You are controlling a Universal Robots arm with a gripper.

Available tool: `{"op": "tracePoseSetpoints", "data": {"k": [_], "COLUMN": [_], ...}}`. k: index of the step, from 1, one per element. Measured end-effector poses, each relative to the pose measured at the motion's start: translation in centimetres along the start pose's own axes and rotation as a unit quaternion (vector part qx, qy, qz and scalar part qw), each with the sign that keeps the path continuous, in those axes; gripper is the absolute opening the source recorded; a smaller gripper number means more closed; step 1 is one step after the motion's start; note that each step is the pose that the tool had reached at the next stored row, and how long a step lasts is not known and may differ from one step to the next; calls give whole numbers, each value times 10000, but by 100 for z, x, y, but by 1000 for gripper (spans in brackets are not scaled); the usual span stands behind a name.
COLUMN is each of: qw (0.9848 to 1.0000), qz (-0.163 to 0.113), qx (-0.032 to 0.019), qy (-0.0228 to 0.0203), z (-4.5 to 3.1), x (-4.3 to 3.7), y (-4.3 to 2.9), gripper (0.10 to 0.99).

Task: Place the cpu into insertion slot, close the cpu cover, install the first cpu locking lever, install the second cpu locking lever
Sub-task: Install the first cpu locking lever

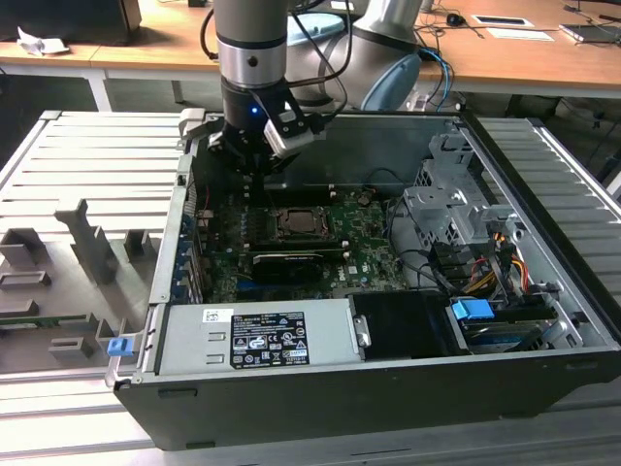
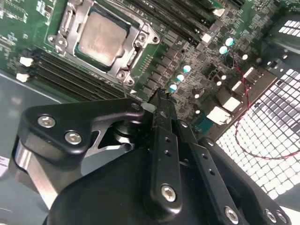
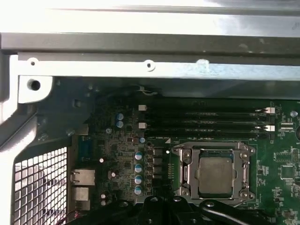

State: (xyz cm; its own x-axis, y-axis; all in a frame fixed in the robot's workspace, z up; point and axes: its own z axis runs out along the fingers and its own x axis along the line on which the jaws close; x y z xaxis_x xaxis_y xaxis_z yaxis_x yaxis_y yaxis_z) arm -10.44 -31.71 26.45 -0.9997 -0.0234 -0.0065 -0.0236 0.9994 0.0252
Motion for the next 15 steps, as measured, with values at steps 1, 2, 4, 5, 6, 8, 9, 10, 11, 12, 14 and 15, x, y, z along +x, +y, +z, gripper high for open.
{"op": "tracePoseSetpoints", "data": {"k": [1, 2, 4, 5, 6, 8, 9, 10, 11, 12, 14, 15], "qw": [10000, 10000, 10000, 10000, 10000, 10000, 10000, 10000, 10000, 10000, 10000, 10000], "qz": [-24, -39, -44, -44, -44, -47, -48, -51, -51, -51, -52, -51], "qx": [-9, -17, -18, -15, -14, -13, -12, -10, -9, -9, -9, -8], "qy": [0, 0, 0, 0, 0, 0, 0, 0, 0, 0, -1, 0], "z": [8, 18, 42, 47, 50, 57, 61, 65, 68, 71, 81, 85], "x": [8, 11, 11, 11, 12, 23, 32, 45, 47, 47, 31, -4], "y": [1, 9, 87, 142, 167, 189, 196, 205, 213, 227, 256, 257], "gripper": [106, 106, 106, 106, 106, 106, 106, 106, 106, 106, 106, 106]}}
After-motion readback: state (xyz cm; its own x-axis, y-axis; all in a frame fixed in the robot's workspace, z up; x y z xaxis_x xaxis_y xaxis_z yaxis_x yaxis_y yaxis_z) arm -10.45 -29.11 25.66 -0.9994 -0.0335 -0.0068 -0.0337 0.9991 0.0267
